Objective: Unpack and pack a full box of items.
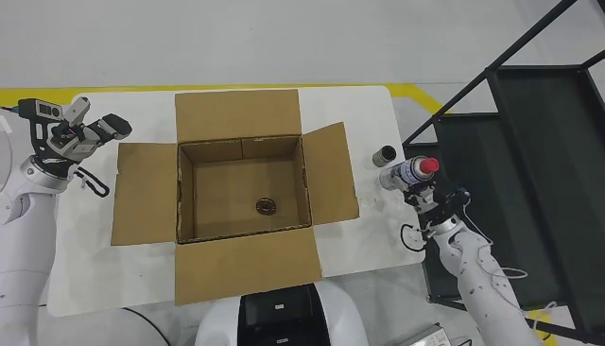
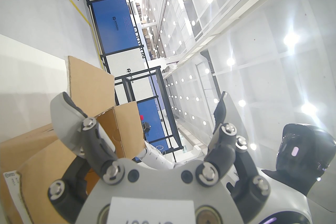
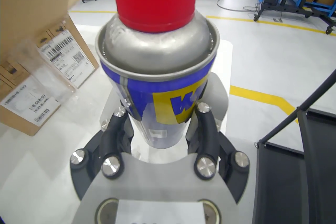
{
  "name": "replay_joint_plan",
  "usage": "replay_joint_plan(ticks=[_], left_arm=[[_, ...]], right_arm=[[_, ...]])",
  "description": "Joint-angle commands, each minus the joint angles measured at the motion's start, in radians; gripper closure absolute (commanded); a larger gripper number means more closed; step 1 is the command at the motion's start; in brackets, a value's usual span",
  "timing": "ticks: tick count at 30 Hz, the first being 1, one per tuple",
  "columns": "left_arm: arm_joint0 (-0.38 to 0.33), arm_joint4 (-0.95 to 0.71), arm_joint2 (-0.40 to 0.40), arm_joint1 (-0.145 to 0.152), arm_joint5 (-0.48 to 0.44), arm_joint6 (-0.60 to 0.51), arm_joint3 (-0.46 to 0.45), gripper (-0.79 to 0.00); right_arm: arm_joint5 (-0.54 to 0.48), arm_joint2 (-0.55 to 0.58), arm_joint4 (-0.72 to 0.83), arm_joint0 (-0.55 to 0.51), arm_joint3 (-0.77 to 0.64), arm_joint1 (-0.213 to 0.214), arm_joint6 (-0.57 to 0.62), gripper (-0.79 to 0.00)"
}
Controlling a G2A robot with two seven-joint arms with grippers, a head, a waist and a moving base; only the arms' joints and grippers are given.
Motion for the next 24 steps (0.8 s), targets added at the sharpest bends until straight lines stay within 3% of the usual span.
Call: replay_joint_plan(ticks=[1,7,14,18,20,24], left_arm=[[0.0,0.0,0.0,0.0,0.0,0.0,0.0,-0.785],[0.0,0.0,0.0,0.0,0.0,0.0,0.0,-0.785],[0.0,0.0,0.0,0.0,0.0,0.0,0.0,-0.785],[0.0,0.0,0.0,0.0,0.0,0.0,0.0,-0.785],[0.0,0.0,0.0,0.0,0.0,0.0,0.0,-0.785],[0.0,0.0,0.0,0.0,0.0,0.0,0.0,-0.785]], right_arm=[[-0.013,0.042,-0.005,-0.05,-0.109,0.011,-0.008,0.0],[-0.101,0.116,0.008,-0.163,-0.441,0.028,0.014,0.0],[-0.166,0.046,-0.015,-0.185,-0.748,0.03,0.099,0.0],[-0.229,-0.067,0.051,-0.136,-0.774,0.025,0.224,0.0],[-0.283,-0.137,0.152,-0.086,-0.74,0.021,0.318,0.0],[-0.286,-0.239,0.351,0.018,-0.665,0.011,0.487,0.0]])
